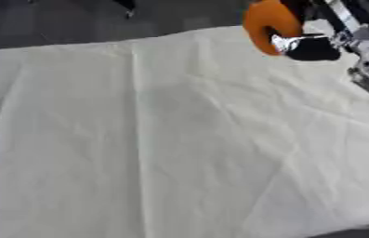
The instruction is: Pick up the objects with one hand, pass them to the other hand, and then place them into the box on the other side of the table.
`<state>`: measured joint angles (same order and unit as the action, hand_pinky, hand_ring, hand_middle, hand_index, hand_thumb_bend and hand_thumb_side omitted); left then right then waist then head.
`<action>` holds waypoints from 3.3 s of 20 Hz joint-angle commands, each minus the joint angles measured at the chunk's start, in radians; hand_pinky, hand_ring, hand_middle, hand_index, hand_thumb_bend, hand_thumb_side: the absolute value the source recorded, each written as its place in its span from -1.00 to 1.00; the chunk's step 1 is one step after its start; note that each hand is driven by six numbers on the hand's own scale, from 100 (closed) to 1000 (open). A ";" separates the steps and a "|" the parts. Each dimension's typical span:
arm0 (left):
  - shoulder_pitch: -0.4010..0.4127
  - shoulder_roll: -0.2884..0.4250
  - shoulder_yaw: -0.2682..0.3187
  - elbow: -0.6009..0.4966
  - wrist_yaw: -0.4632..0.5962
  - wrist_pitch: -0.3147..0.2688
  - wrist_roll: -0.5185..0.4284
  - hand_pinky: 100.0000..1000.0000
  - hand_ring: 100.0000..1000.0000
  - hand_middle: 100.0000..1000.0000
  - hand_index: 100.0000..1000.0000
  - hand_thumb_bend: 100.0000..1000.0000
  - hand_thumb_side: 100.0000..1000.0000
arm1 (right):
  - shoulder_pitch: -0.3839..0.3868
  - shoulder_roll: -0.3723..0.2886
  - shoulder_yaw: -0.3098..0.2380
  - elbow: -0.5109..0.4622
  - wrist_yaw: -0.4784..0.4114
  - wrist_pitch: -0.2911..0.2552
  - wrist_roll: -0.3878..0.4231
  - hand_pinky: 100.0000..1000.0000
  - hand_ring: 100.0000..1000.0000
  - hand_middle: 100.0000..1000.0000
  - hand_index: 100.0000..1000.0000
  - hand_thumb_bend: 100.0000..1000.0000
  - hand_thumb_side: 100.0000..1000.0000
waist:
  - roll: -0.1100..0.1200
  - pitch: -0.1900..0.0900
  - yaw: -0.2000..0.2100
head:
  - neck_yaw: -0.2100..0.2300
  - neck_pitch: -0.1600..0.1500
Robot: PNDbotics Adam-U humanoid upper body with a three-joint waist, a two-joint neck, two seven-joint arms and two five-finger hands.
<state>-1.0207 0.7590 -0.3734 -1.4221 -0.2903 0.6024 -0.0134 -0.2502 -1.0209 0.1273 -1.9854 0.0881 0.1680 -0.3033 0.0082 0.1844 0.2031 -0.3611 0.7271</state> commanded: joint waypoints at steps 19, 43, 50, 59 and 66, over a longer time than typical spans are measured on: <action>-0.231 -0.238 -0.214 0.125 -0.025 -0.241 -0.454 0.60 0.43 0.46 0.70 0.21 -0.21 | -0.205 0.152 0.230 -0.015 0.039 0.007 0.111 0.28 0.02 -0.64 -0.20 -0.72 -1.00 | 0.023 -0.039 0.039 | 0.042 -0.022; -0.281 -0.439 -0.413 -0.051 -0.046 -0.077 -0.372 0.61 0.48 0.55 0.71 0.53 -0.38 | -0.312 0.220 0.319 -0.015 0.060 -0.034 0.174 0.29 0.03 -0.64 -0.20 -0.73 -1.00 | 0.020 -0.020 0.050 | 0.020 -0.038; -0.270 -0.451 -0.415 -0.025 0.038 -0.111 -0.409 0.54 0.32 0.28 0.44 -0.42 -0.96 | -0.307 0.221 0.320 -0.015 0.077 -0.052 0.174 0.29 0.02 -0.64 -0.20 -0.73 -1.00 | 0.019 -0.017 0.049 | 0.016 -0.035; -0.265 -0.460 -0.427 -0.012 -0.015 -0.119 -0.490 0.36 0.01 -0.16 -0.04 -0.60 -1.00 | -0.298 0.221 0.325 -0.015 0.081 -0.066 0.173 0.28 0.02 -0.64 -0.20 -0.72 -1.00 | 0.018 -0.014 0.047 | 0.016 -0.040; -0.258 -0.468 -0.419 -0.015 -0.061 -0.095 -0.465 0.26 -0.22 -0.38 -0.21 -0.48 -1.00 | -0.292 0.221 0.326 -0.015 0.085 -0.068 0.191 0.38 0.23 -0.22 0.23 -0.37 -1.00 | 0.018 -0.013 0.044 | 0.015 -0.039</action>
<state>-1.2638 0.2809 -0.8079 -1.4286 -0.3411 0.5019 -0.4905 -0.5316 -0.7872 0.4668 -1.9848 0.1672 0.1022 -0.1173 0.0199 0.1767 0.2471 -0.3428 0.6998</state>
